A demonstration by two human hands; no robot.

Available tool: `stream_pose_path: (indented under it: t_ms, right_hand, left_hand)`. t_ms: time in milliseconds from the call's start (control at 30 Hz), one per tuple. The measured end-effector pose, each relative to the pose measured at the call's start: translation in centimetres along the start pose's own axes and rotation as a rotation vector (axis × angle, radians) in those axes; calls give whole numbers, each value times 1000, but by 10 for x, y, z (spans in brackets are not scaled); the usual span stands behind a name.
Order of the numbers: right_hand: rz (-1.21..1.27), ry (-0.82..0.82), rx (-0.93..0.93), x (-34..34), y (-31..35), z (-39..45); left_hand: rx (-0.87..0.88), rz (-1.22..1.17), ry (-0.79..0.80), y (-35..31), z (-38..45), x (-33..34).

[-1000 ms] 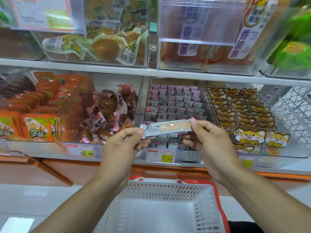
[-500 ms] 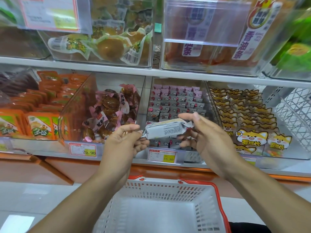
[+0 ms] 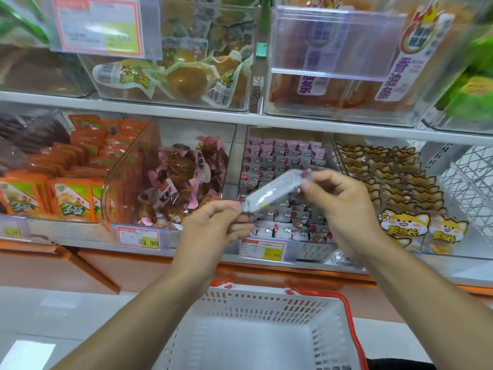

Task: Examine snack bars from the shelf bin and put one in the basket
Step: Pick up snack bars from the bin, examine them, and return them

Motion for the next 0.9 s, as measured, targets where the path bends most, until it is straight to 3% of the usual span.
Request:
stream_pose_path:
  t_ms: [167,333,433,600,667,800,900]
  right_hand:
    - [-109,-266,-24,-3,-8,16]
    - [-260,-227,-133,23,-3,28]
    - [-503,-22,-191,50,-5,36]
    - [-1164,283,-278,83,-20,47]
    - [-1172,276,-272,85,-17,53]
    - [-1089,113,-241,79,-3,73]
    - [-1185,131,-196,84,-7,81]
  left_hand:
    - [275,576,40,-7,-12,13]
    - [435,930,138,-5,-21,25]
    - [465,980,163,-7,-23,28]
    - [486,1027,177,-6,-25,28]
    - [476,1053,193,-4,-25,27]
    - [479,1100,223,0,-26,26]
    - [492,1096,231,-1,-27,25]
Point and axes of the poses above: each hand's wrist, its own z-axis towards the middle knuckle, its own x-axis out of the palm, y = z × x, the point moved 7 cm from there along z, towards the middle knuckle, and after that the axes turned 5 degrees about -z, right-handed, at the moved point
